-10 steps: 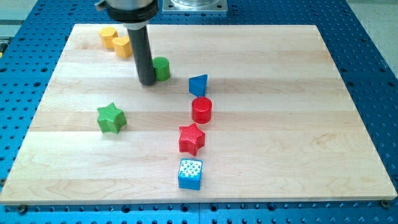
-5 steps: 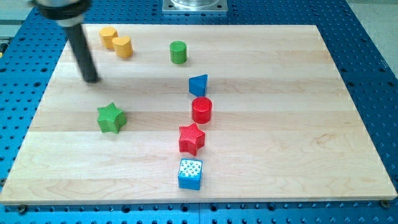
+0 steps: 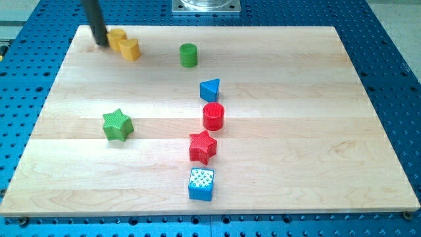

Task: Push the yellow hexagon left to the green circle

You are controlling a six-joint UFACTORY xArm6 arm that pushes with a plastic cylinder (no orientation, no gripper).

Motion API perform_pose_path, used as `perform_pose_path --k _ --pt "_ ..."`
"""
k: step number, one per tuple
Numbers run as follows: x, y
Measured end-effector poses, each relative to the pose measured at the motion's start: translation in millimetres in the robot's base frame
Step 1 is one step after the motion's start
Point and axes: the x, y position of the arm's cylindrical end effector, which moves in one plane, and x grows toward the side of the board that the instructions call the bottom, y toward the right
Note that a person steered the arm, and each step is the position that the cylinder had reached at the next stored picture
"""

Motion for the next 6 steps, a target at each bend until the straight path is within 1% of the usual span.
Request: perform_pose_path --k 1,2,3,4,5,6 --pt "11.5 65.1" --pt "-11.4 83.4" --pt "-44.2 83.7" --pt "-49.4 115.1" --pt "-19.9 124.3" --pt "18.8 126.1"
